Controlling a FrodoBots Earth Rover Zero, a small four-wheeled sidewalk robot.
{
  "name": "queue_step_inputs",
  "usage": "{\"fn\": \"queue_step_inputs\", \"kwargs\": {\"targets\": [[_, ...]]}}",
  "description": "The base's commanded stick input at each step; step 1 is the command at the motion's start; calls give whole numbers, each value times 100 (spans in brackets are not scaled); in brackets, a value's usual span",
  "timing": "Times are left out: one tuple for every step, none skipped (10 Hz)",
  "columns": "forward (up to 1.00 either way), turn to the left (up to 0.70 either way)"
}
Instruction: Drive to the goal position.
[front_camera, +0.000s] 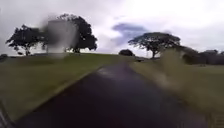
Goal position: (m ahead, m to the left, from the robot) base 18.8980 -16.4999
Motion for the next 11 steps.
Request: {"fn": "queue_step_inputs", "kwargs": {"targets": [[85,-34],[85,-34],[85,-34],[85,-34],[85,-34],[85,-16],[85,0],[85,0],[85,0],[85,0],[85,0]]}}
